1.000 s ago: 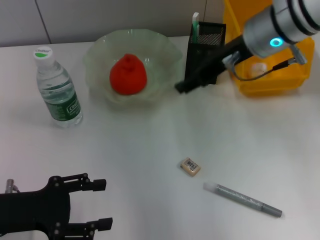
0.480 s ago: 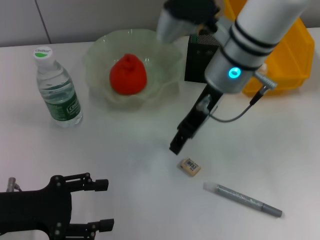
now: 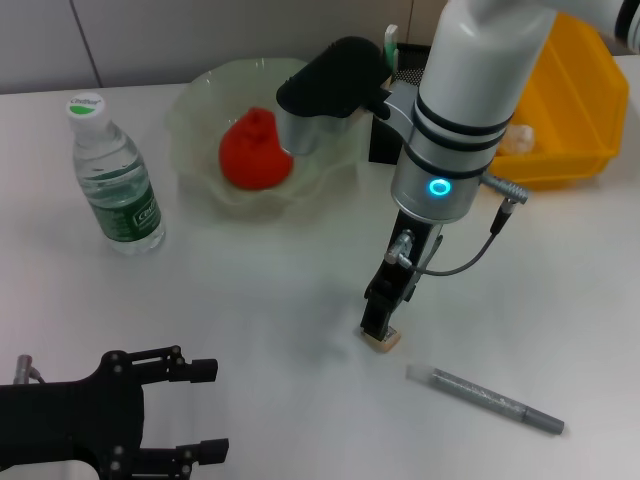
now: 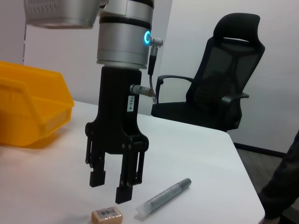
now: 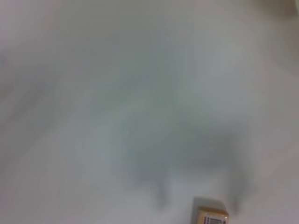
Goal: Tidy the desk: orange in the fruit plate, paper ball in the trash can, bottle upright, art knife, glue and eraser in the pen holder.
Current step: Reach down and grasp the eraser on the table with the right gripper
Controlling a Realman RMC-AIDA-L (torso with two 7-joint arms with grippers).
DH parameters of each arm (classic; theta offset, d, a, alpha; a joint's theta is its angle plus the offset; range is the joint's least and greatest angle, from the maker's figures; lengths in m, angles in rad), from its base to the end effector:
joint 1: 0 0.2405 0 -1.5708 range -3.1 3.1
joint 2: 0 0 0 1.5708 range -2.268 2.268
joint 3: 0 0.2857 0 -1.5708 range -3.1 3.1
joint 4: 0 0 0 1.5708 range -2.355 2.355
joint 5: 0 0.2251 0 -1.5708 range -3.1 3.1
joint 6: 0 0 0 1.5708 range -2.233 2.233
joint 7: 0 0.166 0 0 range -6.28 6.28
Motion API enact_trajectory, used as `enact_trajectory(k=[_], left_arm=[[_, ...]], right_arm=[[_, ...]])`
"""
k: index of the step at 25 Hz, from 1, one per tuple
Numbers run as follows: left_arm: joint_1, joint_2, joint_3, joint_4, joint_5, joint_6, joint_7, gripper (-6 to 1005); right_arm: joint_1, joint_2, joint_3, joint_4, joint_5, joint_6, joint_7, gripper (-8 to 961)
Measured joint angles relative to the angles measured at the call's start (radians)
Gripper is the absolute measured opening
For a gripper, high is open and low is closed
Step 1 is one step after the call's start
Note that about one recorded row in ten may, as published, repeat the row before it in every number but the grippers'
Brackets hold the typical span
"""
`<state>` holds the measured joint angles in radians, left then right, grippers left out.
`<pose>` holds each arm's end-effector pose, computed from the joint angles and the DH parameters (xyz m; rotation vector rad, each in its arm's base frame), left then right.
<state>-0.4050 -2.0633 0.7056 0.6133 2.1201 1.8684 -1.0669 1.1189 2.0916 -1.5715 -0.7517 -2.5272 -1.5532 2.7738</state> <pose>-0.3106 0.2691 -0.0400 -3.0139 -0.3278 -0.7813 0.1347 0.4071 -0.1137 -2.6457 0.9866 -0.9536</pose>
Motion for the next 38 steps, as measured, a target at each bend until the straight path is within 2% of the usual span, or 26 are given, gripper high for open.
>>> enact_trajectory(k=[9, 16, 22, 34, 38], left_arm=[[0.0, -0.002, 0.0, -0.001, 0.0, -0.002, 0.002, 782], [-0.003, -0.001, 0.0, -0.001, 0.0, -0.008, 0.003, 782], [-0.014, -0.003, 0.0, -0.001, 0.0, -0.008, 0.004, 782], [-0.019, -0.005, 0.0, -0.003, 0.0, -0.009, 0.004, 781], [-0.021, -0.005, 0.0, -0.003, 0.0, -0.009, 0.004, 781]], right_arm=[[0.018, 0.001, -0.098, 0.075, 0.078, 0.076, 0.007, 551], [0.018, 0.001, -0.109, 0.102, 0.092, 0.118, 0.008, 538], [0.02, 0.001, -0.163, 0.128, 0.134, 0.155, 0.005, 527], [0.013, 0.001, -0.176, 0.13, 0.134, 0.159, 0.003, 505], [0.01, 0.001, -0.18, 0.131, 0.136, 0.159, 0.003, 389]])
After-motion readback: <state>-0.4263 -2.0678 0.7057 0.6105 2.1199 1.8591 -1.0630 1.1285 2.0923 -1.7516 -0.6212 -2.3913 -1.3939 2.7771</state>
